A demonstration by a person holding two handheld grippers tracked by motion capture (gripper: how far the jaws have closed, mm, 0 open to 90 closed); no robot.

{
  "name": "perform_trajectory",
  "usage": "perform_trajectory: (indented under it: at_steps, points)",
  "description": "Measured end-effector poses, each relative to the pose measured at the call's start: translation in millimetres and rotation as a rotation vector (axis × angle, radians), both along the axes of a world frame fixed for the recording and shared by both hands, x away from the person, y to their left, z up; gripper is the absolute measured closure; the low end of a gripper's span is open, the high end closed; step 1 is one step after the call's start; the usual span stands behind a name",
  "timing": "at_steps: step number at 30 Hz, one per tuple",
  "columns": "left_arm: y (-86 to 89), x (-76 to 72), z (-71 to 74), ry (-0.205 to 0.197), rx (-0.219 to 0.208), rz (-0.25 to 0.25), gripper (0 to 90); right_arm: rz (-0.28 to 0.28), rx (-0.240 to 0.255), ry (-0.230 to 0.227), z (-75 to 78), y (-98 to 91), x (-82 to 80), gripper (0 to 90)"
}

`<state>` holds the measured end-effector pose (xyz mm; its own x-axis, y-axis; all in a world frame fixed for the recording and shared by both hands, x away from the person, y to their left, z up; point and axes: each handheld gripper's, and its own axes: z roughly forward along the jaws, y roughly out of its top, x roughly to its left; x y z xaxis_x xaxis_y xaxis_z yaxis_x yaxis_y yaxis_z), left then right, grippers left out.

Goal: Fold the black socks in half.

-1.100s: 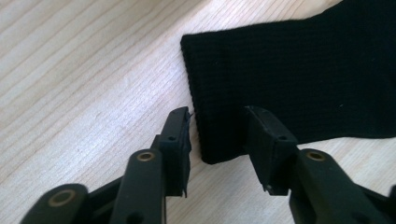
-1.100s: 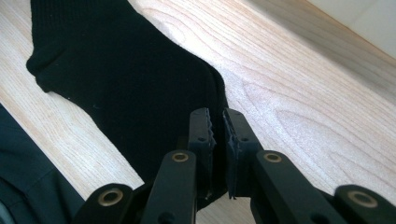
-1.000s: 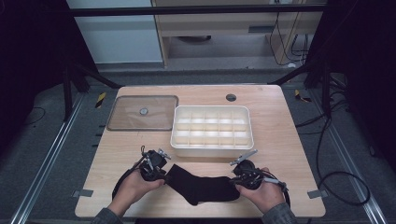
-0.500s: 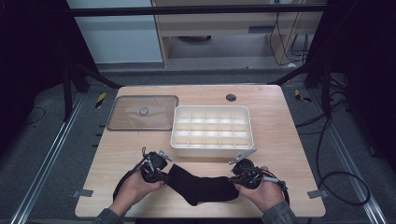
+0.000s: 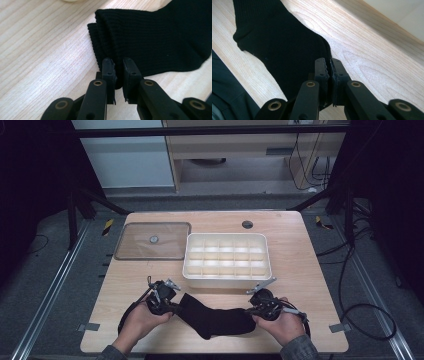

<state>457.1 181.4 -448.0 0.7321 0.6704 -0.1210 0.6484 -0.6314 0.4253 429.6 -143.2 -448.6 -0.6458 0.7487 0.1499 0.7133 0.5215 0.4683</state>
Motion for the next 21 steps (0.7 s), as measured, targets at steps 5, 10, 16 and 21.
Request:
perform_trajectory:
  at_steps: [5,10,16,21]
  points:
    - [3.6,-0.6,6.2,-0.006,-0.007,-0.009,81.2,0.004,-0.007,0.006,-1.0,2.6,2.9,85.2]
    - [5.7,0.1,9.2,-0.010,-0.003,-0.014,81.2,0.002,-0.006,0.016,-4.1,5.0,5.6,84.7]
    - [7.3,-1.6,12.3,-0.016,-0.003,-0.018,81.2,0.001,-0.010,0.019,-6.4,6.2,4.9,77.6]
    - [8.5,-1.4,12.6,-0.014,-0.005,-0.018,81.2,-0.003,-0.014,0.022,-8.2,6.9,2.5,63.5]
